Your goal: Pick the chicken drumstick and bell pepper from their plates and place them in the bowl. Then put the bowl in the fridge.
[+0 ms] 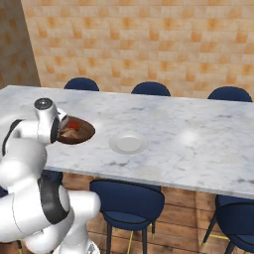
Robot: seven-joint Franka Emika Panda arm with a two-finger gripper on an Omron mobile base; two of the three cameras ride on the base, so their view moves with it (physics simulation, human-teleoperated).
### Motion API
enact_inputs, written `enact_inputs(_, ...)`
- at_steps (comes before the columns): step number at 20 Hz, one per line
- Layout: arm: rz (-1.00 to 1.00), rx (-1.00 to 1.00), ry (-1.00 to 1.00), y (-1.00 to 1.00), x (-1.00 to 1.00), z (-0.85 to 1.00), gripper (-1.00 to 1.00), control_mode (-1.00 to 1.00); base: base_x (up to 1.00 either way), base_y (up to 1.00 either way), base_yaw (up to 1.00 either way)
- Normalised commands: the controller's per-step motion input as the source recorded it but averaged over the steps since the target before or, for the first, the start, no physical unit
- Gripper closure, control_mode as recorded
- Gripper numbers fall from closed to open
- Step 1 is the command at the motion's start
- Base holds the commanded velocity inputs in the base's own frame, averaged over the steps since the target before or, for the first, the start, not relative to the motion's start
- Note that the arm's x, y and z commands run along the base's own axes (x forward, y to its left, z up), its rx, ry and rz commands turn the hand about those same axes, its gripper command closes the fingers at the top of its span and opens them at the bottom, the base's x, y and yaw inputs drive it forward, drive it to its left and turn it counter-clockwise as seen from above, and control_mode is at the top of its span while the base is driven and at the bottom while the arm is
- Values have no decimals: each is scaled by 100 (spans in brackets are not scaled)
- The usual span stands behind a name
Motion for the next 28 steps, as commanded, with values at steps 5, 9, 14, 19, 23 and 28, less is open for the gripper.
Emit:
enact_inputs(5,40,0,-10,-34,-57,18,100,-100,0,0,0)
enact_inputs(9,37,-2,-13,-34,-57,22,100,-100,0,0,0)
enact_inputs(14,22,-4,-14,-30,-49,27,100,-100,0,0,0)
enact_inputs(19,10,-13,-13,-34,-42,18,100,-100,0,0,0)
enact_inputs(23,1,-13,-5,-39,-38,18,100,-100,0,0,0)
enact_inputs(28,0,-11,-14,-48,-33,11,100,-100,0,0,0)
